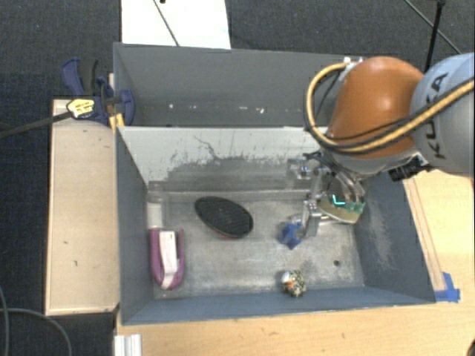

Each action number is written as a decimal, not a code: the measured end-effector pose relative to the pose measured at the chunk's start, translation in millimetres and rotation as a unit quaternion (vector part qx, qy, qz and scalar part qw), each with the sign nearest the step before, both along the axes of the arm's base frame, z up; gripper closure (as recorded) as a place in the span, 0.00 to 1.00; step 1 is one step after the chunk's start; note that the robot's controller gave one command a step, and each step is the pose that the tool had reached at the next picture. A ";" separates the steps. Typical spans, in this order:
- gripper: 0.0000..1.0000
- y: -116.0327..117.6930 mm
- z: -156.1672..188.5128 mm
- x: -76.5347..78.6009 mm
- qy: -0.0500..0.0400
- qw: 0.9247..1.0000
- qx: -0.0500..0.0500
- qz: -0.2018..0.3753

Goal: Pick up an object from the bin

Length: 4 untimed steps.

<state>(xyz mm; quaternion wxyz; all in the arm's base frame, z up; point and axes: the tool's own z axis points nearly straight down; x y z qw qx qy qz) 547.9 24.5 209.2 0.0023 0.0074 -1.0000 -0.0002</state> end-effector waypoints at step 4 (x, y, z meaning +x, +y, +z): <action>1.00 -52.3 54.8 0.2 -0.008 0.987 -0.001 0.159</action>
Offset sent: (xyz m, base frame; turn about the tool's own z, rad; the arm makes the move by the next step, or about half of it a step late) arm 0.0079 -0.0612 -0.1154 -0.1572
